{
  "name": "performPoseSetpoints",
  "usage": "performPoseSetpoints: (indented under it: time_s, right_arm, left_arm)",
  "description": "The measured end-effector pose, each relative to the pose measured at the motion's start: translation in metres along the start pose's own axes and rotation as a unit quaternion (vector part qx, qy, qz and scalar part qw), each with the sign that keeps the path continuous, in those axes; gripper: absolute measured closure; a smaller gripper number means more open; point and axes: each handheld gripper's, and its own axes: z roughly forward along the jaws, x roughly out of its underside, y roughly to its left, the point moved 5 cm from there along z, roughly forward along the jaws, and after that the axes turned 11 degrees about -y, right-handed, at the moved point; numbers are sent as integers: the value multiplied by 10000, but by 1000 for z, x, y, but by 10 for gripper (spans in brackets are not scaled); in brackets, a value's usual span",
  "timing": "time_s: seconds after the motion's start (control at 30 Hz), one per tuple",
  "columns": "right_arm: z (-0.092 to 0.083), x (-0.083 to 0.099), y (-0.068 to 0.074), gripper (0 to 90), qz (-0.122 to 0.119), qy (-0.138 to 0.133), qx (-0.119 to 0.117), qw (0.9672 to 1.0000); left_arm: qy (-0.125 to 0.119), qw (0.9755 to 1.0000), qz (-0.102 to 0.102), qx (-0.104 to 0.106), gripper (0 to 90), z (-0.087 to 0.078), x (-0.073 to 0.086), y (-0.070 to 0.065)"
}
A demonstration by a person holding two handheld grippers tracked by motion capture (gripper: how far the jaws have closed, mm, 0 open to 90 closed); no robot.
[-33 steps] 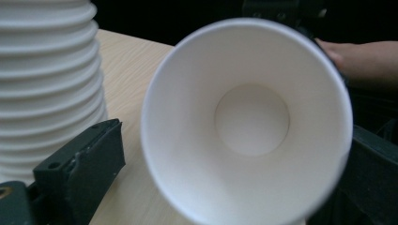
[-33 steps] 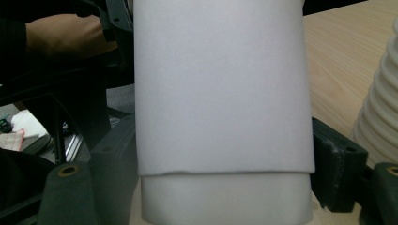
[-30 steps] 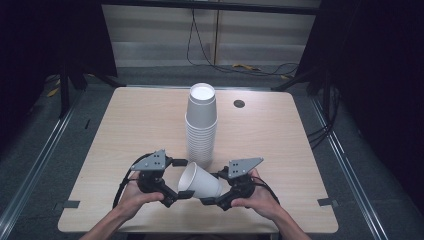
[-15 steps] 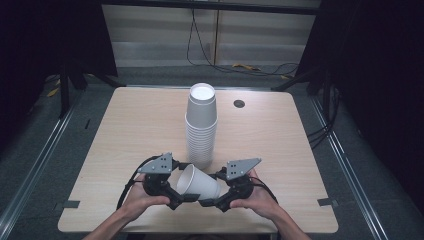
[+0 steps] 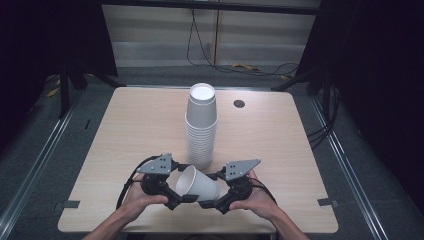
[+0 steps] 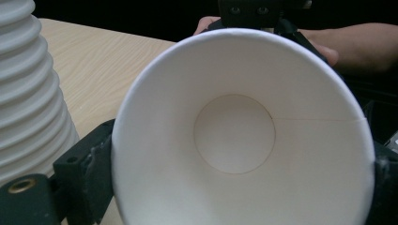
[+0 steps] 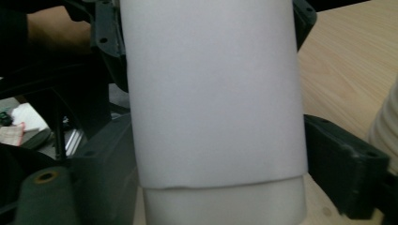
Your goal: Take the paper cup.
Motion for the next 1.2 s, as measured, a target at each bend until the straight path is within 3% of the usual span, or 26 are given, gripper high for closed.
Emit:
performPoseSetpoints:
  time_s: [0.13, 0.47, 0.67, 0.83, 0.93, 1.03, 1.1, 1.2]
  right_arm:
    - [-2, 0, -1, 143, 81, 19, 19, 10000]
    - [-14, -2, -8, 141, 299, -38, 286, 9991]
    - [-28, 2, -14, 142, 356, -47, 733, 9967]
    - [-39, 2, -19, 138, 553, -217, 1036, 9928]
    - [-47, 0, -24, 137, 526, -468, 1385, 9879]
    - [-54, 3, -29, 138, 602, -546, 1636, 9832]
    - [-57, 6, -33, 138, 752, -616, 1685, 9809]
    - [-60, 8, -36, 138, 717, -584, 1872, 9780]
  left_arm:
    - [13, 10000, -1, -50, 81, -3, 0, 2]
    - [-50, 9989, -82, -467, 81, -22, 0, 15]
    - [17, 9977, -129, -663, 81, -30, 6, 22]
    - [216, 9957, -183, -886, 79, -35, 13, 26]
    - [271, 9951, -178, -935, 79, -37, 14, 27]
    - [285, 9938, -148, -1061, 78, -43, 13, 29]
    - [348, 9930, -151, -1116, 77, -46, 16, 30]
    - [375, 9917, -186, -1216, 76, -51, 19, 34]
